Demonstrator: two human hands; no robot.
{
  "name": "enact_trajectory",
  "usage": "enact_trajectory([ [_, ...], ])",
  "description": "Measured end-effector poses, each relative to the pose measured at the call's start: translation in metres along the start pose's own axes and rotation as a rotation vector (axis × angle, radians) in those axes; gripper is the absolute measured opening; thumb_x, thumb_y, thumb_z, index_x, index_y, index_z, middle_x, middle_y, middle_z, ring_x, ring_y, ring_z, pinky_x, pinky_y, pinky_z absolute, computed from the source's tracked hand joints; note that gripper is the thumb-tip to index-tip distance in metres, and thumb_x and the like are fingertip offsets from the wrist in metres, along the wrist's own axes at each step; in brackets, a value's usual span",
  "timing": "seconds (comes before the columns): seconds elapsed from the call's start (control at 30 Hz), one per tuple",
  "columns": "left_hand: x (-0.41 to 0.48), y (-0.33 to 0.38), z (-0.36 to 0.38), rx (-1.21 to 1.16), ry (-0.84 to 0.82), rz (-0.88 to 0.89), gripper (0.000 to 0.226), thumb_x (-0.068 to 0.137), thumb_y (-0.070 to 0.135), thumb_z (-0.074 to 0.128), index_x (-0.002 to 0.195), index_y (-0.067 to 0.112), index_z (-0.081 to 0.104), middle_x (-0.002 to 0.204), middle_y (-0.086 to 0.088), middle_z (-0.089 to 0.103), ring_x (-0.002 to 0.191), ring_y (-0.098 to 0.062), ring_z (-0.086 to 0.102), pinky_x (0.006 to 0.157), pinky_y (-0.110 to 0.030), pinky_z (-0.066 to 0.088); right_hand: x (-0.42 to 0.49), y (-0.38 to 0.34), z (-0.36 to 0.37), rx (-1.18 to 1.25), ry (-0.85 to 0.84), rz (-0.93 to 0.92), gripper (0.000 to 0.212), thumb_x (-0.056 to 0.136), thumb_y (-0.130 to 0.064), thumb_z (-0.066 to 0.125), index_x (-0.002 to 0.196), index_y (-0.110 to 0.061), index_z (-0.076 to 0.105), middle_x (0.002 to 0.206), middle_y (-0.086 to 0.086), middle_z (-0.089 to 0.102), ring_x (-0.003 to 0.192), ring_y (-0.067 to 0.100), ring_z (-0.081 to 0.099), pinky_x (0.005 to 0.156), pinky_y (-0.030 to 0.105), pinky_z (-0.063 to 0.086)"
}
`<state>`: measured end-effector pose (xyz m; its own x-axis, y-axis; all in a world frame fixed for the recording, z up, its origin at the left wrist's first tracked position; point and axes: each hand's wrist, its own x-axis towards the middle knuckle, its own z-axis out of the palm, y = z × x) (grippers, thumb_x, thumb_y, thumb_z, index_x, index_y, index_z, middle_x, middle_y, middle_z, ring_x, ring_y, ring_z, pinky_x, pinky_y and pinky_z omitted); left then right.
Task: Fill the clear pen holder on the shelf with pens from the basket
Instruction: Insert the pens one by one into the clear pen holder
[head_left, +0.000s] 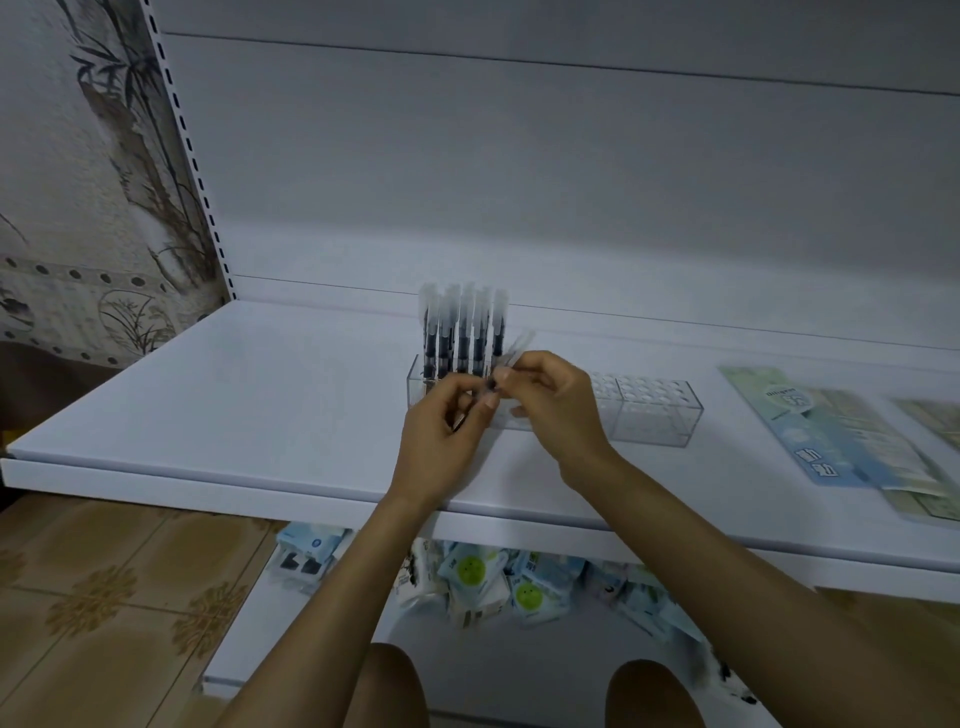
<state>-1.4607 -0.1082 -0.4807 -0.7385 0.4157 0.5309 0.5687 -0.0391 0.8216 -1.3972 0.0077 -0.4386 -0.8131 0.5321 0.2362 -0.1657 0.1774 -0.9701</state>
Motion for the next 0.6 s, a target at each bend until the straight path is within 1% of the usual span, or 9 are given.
enact_trajectory([
  [0.03, 0.0, 0.0, 0.0, -0.002, -0.003, -0.013, 0.004, 0.092, 0.029, 0.059, 0.092, 0.03, 0.063, 0.074, -0.005, 0.063, 0.071, -0.026, 0.059, 0.065, -0.036, 0.048, 0.002, -0.003, -0.003, 0.061, 0.043, 0.037, 0.003, 0.088, -0.014, 0.065, 0.09, -0.012, 0.065, 0.085, 0.005, 0.071, 0.078, 0.013, 0.067, 0.066, 0.022, 0.053],
  [0.1, -0.001, 0.001, 0.001, -0.013, -0.006, -0.022, 0.009, 0.094, 0.023, 0.059, 0.091, 0.032, 0.062, 0.074, 0.004, 0.064, 0.07, -0.017, 0.06, 0.063, -0.029, 0.047, 0.007, -0.011, -0.009, 0.201, 0.114, 0.082, 0.007, 0.09, -0.014, 0.062, 0.095, -0.009, 0.061, 0.087, 0.007, 0.071, 0.074, 0.014, 0.069, 0.069, 0.027, 0.055],
  [0.13, -0.001, 0.001, 0.0, -0.016, -0.011, -0.023, 0.01, 0.094, 0.023, 0.059, 0.091, 0.031, 0.062, 0.073, 0.004, 0.064, 0.068, -0.016, 0.059, 0.062, -0.028, 0.046, 0.009, -0.013, -0.012, 0.23, 0.124, 0.088, 0.01, 0.091, -0.014, 0.062, 0.098, -0.008, 0.059, 0.087, 0.008, 0.071, 0.072, 0.014, 0.069, 0.071, 0.029, 0.056],
  [0.23, -0.001, -0.002, 0.0, -0.024, -0.011, -0.021, 0.004, 0.092, 0.027, 0.06, 0.092, 0.029, 0.064, 0.075, -0.007, 0.064, 0.071, -0.03, 0.059, 0.064, -0.038, 0.049, 0.006, -0.014, -0.013, 0.178, 0.047, 0.081, 0.021, 0.088, -0.008, 0.064, 0.107, -0.008, 0.056, 0.086, 0.008, 0.072, 0.069, 0.014, 0.07, 0.073, 0.031, 0.058],
  [0.3, -0.001, -0.003, 0.001, -0.024, 0.016, -0.025, 0.009, 0.089, 0.033, 0.061, 0.095, 0.028, 0.064, 0.075, -0.008, 0.063, 0.07, -0.031, 0.058, 0.063, -0.04, 0.048, 0.005, -0.015, -0.012, 0.181, 0.031, 0.078, 0.024, 0.088, -0.004, 0.063, 0.11, -0.008, 0.054, 0.085, 0.008, 0.071, 0.068, 0.016, 0.071, 0.072, 0.03, 0.059],
  [0.37, -0.001, -0.001, 0.002, -0.039, 0.074, -0.056, 0.017, 0.088, 0.034, 0.061, 0.103, 0.025, 0.061, 0.075, -0.005, 0.063, 0.068, -0.027, 0.058, 0.063, -0.037, 0.048, 0.01, -0.02, -0.012, 0.245, 0.101, 0.058, 0.025, 0.089, -0.001, 0.061, 0.112, -0.008, 0.053, 0.085, 0.008, 0.07, 0.065, 0.014, 0.069, 0.067, 0.027, 0.06],
  [0.47, -0.001, 0.001, 0.001, -0.099, 0.216, -0.126, 0.018, 0.094, 0.022, 0.06, 0.111, 0.021, 0.054, 0.076, -0.002, 0.065, 0.067, -0.014, 0.059, 0.068, -0.03, 0.05, 0.024, -0.027, -0.016, 0.301, 0.222, 0.032, 0.03, 0.09, 0.001, 0.058, 0.116, -0.011, 0.051, 0.089, 0.011, 0.067, 0.067, 0.013, 0.067, 0.062, 0.023, 0.058],
  [0.53, -0.002, 0.001, 0.0, -0.09, 0.317, -0.125, 0.017, 0.095, 0.015, 0.056, 0.11, 0.02, 0.053, 0.081, -0.004, 0.065, 0.07, -0.011, 0.059, 0.069, -0.023, 0.05, 0.031, -0.027, -0.017, 0.208, 0.229, -0.025, 0.033, 0.091, -0.002, 0.058, 0.121, -0.012, 0.049, 0.093, 0.013, 0.066, 0.073, 0.014, 0.067, 0.063, 0.022, 0.057],
  [0.6, -0.002, 0.001, -0.001, -0.09, 0.421, -0.118, 0.017, 0.095, 0.011, 0.055, 0.109, 0.021, 0.053, 0.089, -0.004, 0.062, 0.075, -0.003, 0.056, 0.069, -0.014, 0.048, 0.036, -0.025, -0.017, 0.071, 0.222, -0.101, 0.034, 0.092, -0.004, 0.057, 0.124, -0.015, 0.049, 0.095, 0.012, 0.066, 0.076, 0.013, 0.067, 0.064, 0.022, 0.057],
])
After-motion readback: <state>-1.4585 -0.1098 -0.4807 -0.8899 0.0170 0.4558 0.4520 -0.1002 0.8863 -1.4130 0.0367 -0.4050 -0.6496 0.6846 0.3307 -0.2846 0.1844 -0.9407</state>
